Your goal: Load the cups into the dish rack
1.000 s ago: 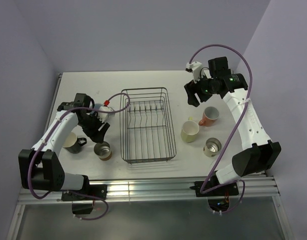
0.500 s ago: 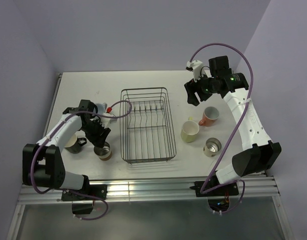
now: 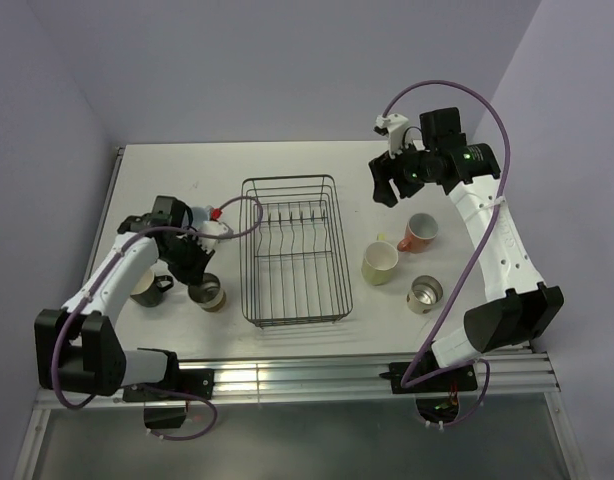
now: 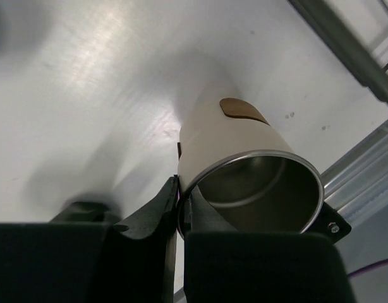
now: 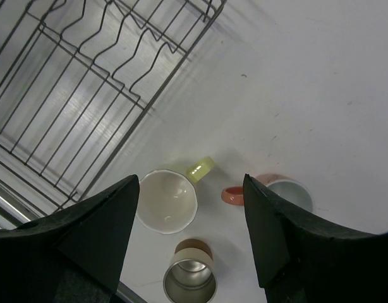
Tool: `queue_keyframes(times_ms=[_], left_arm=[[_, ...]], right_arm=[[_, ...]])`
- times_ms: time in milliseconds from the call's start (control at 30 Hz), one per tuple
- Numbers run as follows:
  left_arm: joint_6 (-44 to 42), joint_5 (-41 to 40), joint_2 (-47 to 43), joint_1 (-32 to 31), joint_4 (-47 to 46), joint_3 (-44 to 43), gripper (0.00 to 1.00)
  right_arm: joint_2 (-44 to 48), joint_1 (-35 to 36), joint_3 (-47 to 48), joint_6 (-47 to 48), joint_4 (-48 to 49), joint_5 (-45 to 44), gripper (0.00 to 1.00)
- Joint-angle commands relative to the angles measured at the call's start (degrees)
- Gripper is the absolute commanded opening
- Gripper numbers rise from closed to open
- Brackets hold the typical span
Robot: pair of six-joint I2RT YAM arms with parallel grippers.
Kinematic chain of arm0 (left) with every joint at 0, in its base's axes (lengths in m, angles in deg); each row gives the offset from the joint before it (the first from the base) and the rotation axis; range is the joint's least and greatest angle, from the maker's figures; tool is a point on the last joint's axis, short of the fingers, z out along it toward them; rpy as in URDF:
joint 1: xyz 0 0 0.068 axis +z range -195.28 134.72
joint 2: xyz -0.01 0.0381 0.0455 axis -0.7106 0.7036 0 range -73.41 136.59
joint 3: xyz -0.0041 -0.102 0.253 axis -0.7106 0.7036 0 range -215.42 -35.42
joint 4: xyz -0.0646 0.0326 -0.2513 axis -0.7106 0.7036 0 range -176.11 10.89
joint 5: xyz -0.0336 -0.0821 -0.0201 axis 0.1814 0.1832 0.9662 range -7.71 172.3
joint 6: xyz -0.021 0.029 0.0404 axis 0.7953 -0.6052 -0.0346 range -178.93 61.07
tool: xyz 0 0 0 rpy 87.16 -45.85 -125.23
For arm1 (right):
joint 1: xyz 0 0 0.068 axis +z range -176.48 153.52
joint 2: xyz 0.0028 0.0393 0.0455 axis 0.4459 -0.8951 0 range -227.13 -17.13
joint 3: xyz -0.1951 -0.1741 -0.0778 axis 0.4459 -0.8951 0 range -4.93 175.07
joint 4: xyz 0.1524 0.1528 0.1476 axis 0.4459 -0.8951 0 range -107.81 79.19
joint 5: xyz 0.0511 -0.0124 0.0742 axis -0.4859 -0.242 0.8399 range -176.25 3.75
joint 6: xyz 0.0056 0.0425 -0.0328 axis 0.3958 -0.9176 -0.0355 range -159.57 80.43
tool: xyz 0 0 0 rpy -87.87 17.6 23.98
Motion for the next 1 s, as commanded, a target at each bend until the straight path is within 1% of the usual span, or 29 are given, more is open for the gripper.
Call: queue_keyframes(times_ms=[0, 167, 200, 267, 300, 333, 367, 400, 433, 500, 533, 600, 633, 667, 700, 733, 767, 800, 833, 867, 900, 967], left_arm=[[-0.35, -0.35, -5.38, -0.25, 2.98, -7.30, 0.00], [-0.70, -2.19, -9.69, -0.25, 5.54, -17.75, 0.00], [-0.44, -2.90, -10.13, -0.25, 4.49, -21.25, 0.00], [2.10, -6.23, -12.76, -0.25, 0.20, -24.00, 0.00], [2.89, -7.20, -14.69, -0.43, -3.22, -24.44, 0.00], [3.16, -8.08, -18.97, -1.04, -11.69, -23.93, 0.00], [3.17, -8.78, -21.36, -1.30, -17.08, -22.53, 0.00], [3.17, -9.57, -23.82, -2.44, -22.79, -18.43, 0.00], [2.47, -10.54, -27.59, -3.15, -33.46, -16.38, 0.00], [0.98, -12.91, -29.81, -4.20, -42.15, -11.56, 0.00], [-0.51, -13.79, -30.78, -5.43, -49.32, -10.48, 0.00], [-2.45, -15.56, -31.40, -7.01, -57.44, -6.98, 0.00], [-6.29, -15.04, -31.49, -7.63, -61.22, -5.91, 0.00], [-8.50, -13.81, -31.41, -8.42, -67.35, -4.69, 0.00], [-10.79, -13.19, -31.41, -10.43, -70.80, -1.98, 0.00], [-16.55, -12.49, -31.32, -11.84, -73.80, -0.47, 0.00], [-19.92, -11.87, -31.40, -13.33, -79.92, 1.37, 0.00], [-27.95, -11.00, -31.41, -16.83, -84.15, 6.18, 0.00], [-32.91, -10.73, -31.32, -18.69, -89.42, 9.27, 0.00], [-37.74, -9.94, -30.88, -20.28, -95.47, 12.78, 0.00], [-46.84, -6.89, -28.88, -22.55, -107.80, 19.08, 0.00], [-52.88, -3.44, -26.23, -23.89, -117.64, 23.43, 0.00]], right_arm=[[-0.15, 0.35, 4.28, -2.54, 2.24, 1.42, 0.74], [-1.38, 0.27, 9.90, -7.63, 3.56, 3.35, 0.77], [-1.47, 0.35, 11.74, -9.73, 4.26, 3.70, 0.79], [-1.65, 0.35, 13.15, -12.28, 5.57, 4.41, 0.83], [-1.82, 0.35, 14.90, -15.17, 6.54, 5.02, 0.85], [-2.17, 0.35, 15.96, -16.50, 6.90, 5.98, 0.91], [-2.35, 0.35, 17.02, -17.91, 7.25, 8.60, 0.94], [-2.52, 0.27, 18.16, -20.71, 8.73, 9.85, 0.98], [-2.61, 0.35, 18.43, -21.78, 9.44, 10.90, 1.00], [-2.96, 0.44, 18.87, -25.11, 10.76, 13.27, 1.00], [-3.40, 0.44, 18.70, -26.44, 11.20, 14.16, 1.00], [-3.67, 0.44, 17.21, -29.85, 12.78, 17.39, 1.00], [-3.93, 0.44, 16.59, -31.18, 13.48, 18.81, 1.00], [-3.93, 0.35, 14.15, -35.02, 16.80, 20.22, 1.00], [-3.76, 0.35, 12.47, -37.50, 19.44, 23.02, 1.00], [-2.80, 0.27, 10.46, -40.05, 22.34, 24.44, 1.00], [-2.18, 0.27, 8.52, -42.94, 26.02, 25.76, 1.00], [-1.30, 0.35, 4.41, -48.89, 33.45, 28.03, 1.00], [-1.12, 0.35, 2.54, -51.82, 37.01, 28.84, 1.00], [-1.03, 0.35, 1.05, -54.72, 40.53, 29.54, 1.00], [-1.38, 0.44, -1.06, -59.80, 46.13, 30.33, 1.00], [-2.17, 0.61, -2.22, -64.13, 50.47, 31.74, 1.00]])
